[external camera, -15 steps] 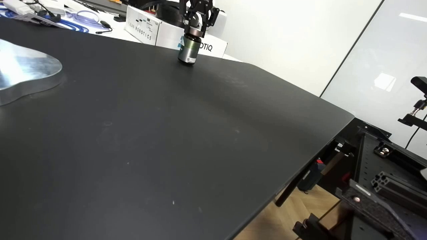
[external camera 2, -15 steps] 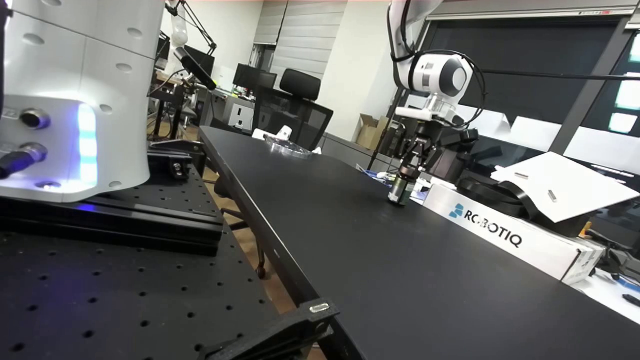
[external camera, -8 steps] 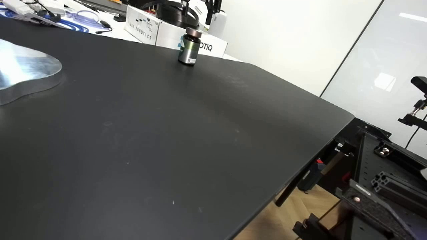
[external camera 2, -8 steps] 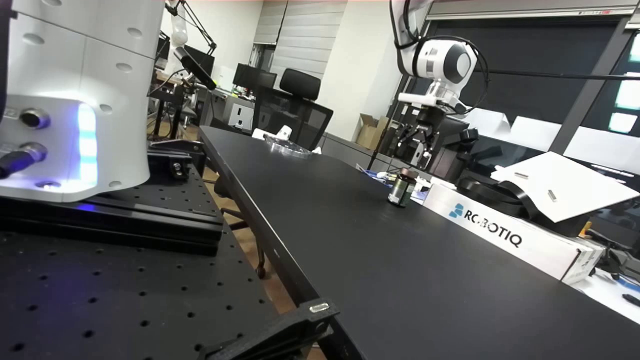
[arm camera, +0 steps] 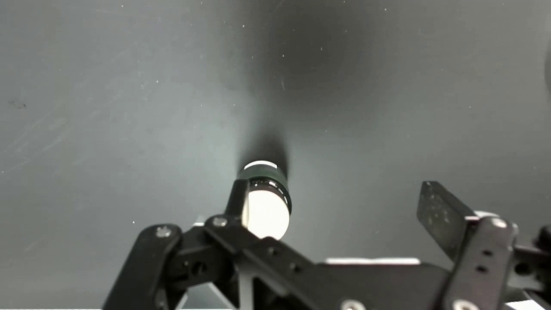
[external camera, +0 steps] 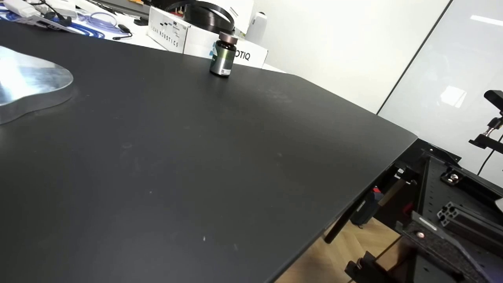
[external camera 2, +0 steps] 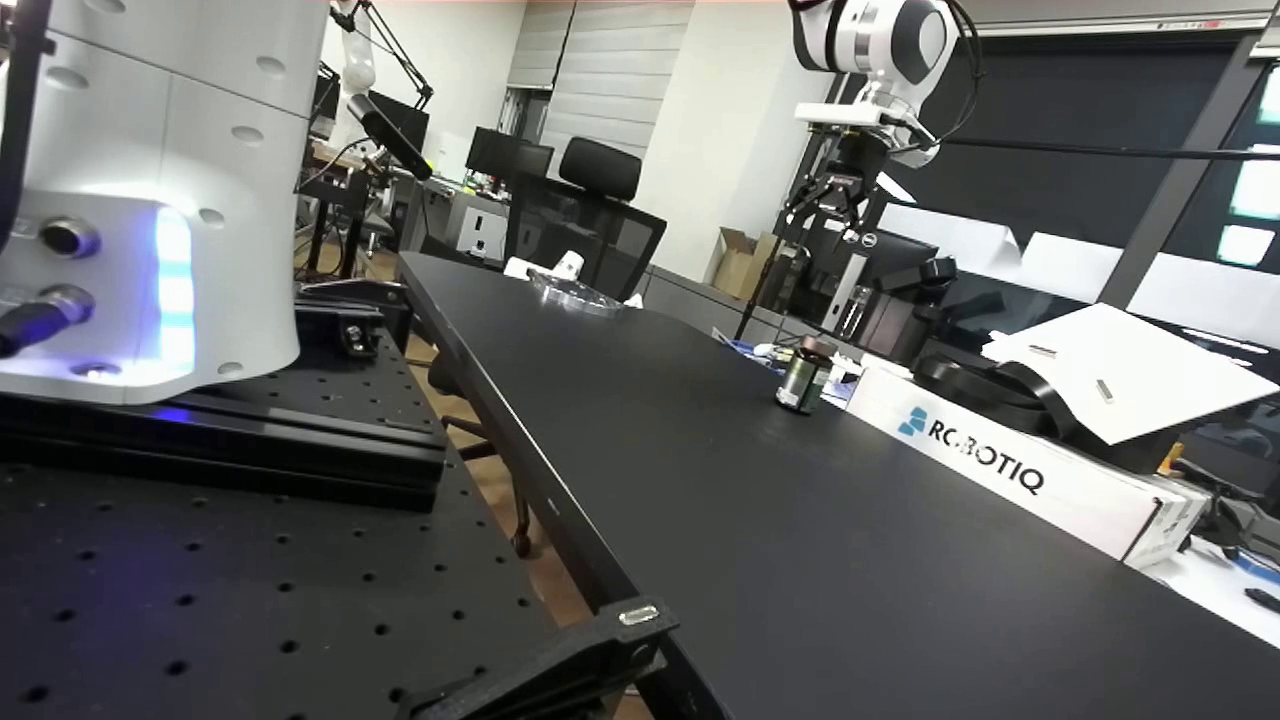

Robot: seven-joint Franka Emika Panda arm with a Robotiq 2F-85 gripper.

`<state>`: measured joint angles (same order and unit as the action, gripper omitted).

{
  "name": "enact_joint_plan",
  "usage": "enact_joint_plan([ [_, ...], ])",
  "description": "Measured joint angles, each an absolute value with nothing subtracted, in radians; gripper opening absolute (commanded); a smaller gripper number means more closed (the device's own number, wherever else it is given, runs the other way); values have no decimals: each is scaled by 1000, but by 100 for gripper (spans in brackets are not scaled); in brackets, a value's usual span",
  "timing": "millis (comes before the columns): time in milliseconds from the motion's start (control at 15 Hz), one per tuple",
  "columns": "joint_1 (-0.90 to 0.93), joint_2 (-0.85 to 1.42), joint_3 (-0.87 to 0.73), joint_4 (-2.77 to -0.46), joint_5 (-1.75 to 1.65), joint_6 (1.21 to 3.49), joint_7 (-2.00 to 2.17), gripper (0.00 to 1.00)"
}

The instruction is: Pick up the medicine bottle and move it forward.

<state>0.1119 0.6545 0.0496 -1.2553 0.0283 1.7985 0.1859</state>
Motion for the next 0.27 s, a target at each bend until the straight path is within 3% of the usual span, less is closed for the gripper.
enact_joint_plan([
  [267, 113, 642, 49, -1286, 28, 1799, 181, 100],
])
